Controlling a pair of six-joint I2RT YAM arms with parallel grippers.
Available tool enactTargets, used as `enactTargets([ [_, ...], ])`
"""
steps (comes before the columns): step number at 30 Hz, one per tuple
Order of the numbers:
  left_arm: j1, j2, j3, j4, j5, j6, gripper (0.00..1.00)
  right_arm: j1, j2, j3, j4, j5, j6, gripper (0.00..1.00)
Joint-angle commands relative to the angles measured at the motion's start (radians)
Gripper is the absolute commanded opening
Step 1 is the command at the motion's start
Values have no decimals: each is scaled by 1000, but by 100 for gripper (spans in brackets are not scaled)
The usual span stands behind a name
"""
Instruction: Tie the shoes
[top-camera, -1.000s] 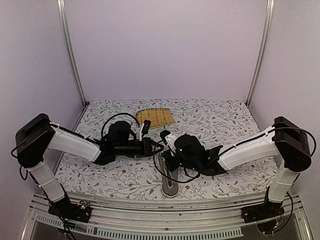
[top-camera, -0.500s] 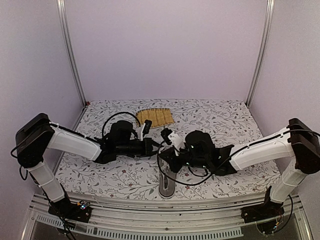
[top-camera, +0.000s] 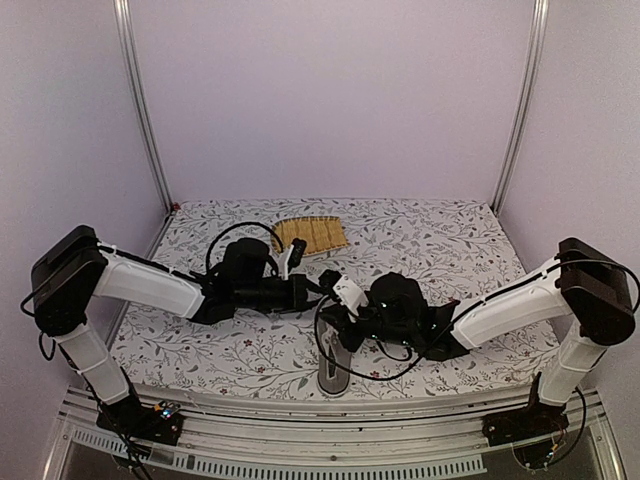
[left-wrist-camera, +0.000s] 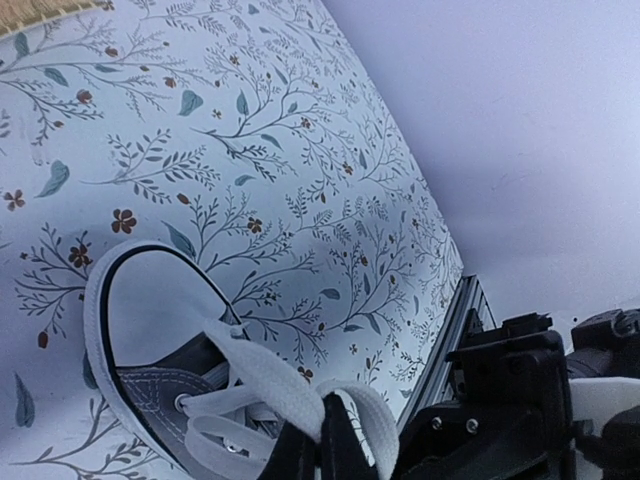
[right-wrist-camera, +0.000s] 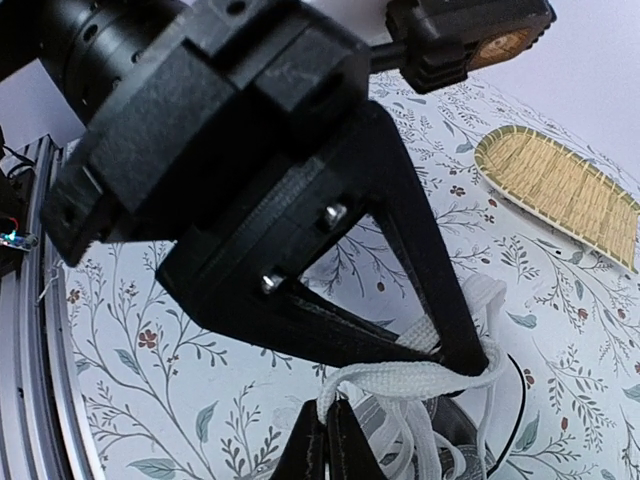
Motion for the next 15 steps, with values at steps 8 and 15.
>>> enactTargets([
  [8, -13, -38, 50, -101, -27, 8, 0, -5, 39, 1, 73, 134, -167, 2],
  [15, -13, -40, 55, -111, -34, 19, 0, -5, -10, 5, 60, 76, -175, 2],
])
